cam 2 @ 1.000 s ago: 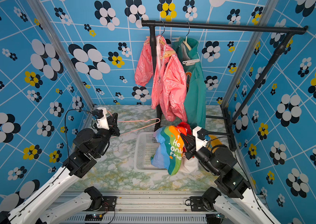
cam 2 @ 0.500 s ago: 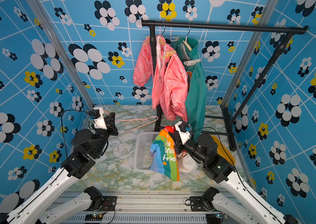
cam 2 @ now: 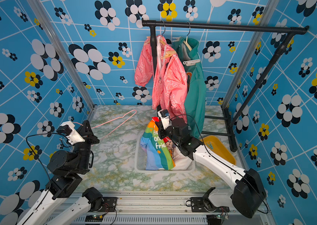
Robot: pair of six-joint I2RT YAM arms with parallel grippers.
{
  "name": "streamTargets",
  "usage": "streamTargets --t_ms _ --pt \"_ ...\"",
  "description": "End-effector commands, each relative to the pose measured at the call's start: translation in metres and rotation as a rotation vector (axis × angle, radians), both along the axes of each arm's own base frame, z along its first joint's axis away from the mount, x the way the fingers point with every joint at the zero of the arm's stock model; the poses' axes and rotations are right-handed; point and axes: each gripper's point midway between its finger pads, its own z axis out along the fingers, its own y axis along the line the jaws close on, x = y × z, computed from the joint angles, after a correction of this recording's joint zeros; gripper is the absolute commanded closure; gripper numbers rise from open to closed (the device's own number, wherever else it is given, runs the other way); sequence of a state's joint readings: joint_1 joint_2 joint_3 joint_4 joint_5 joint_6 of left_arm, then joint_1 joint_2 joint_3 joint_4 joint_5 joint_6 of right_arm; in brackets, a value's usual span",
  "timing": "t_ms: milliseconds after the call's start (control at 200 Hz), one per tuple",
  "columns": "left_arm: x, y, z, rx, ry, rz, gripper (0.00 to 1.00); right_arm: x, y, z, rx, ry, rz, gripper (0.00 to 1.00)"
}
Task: Remove the clothespins securing jackets to the hanger
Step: Adjust the jacket in the basket.
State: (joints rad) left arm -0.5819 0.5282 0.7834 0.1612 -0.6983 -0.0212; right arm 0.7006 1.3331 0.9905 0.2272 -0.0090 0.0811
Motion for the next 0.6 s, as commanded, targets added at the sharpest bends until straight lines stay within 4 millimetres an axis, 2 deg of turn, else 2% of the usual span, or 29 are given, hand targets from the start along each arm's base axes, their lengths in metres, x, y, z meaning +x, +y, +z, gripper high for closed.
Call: streamTargets --t_ms 0,130,300,345,460,595 --pt "-0.003 0.008 0.005 -0.005 -0.023 0.036 1.0 -0.005 0.005 0.01 0.112 -0.014 -0.023 1.0" --pt "0.002 0.004 0.003 0.006 -0.014 0.036 1.0 -0.03 0.002 -0.024 0.064 0.071 -0.004 1.0" --pt "0.012 -0.006 0.004 0.021 -0.004 0.01 1.0 -0.061 -0.016 -0.067 -0.071 0.195 -0.01 1.0" --pt "0.015 -0.01 0.003 0.024 0.0 -0.001 1.0 -0.061 -0.025 -0.086 -0.125 0.241 -0.047 1.0" --pt "0.023 -0.018 0.0 0.03 0.014 -0.026 1.0 -0.056 -0.041 -0.148 -0.281 0.356 -0.147 1.0" --pt "0.026 -0.024 0.001 0.041 0.024 -0.044 1.0 -0.039 -0.034 -0.187 -0.326 0.4 -0.198 1.0"
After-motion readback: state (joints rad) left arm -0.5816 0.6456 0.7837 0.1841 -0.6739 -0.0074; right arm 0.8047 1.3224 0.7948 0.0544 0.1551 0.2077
